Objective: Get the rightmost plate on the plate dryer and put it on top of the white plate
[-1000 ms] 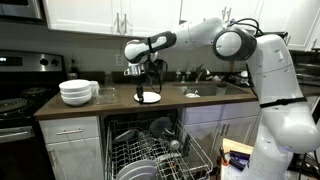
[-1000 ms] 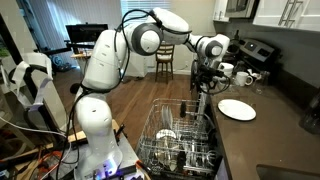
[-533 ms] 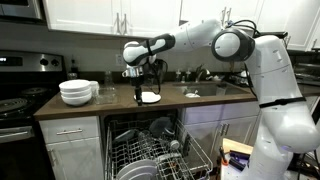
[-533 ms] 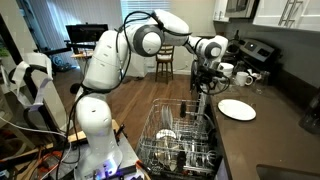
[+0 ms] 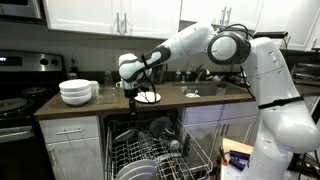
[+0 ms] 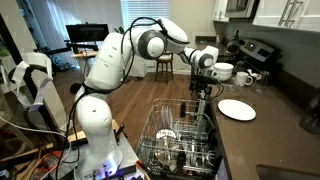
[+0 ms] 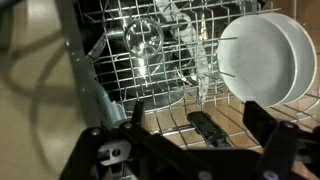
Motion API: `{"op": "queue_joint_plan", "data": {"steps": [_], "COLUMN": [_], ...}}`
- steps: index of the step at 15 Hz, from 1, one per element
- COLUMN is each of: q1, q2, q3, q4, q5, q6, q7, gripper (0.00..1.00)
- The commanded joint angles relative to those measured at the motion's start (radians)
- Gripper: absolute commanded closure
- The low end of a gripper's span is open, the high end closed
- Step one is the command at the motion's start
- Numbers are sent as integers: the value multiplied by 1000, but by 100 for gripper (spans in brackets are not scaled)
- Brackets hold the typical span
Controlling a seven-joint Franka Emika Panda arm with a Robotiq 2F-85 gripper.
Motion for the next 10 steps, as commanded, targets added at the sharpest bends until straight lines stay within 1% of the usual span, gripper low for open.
{"op": "queue_joint_plan", "data": {"steps": [1, 3, 6, 7, 9, 10], "q1": [31, 47, 60, 63, 43, 46], "q2": [23, 30, 5, -1, -21, -41], "q3": [23, 32, 42, 43, 79, 71], "q4": [-82, -127, -234, -259, -315, -340], "q5": [-71, -93, -122, -129, -102, -117], "q6": [188, 290, 466, 503, 520, 530], "q7": [75, 109, 166, 181, 151, 165], "gripper": [0, 0, 0, 0, 0, 0]}}
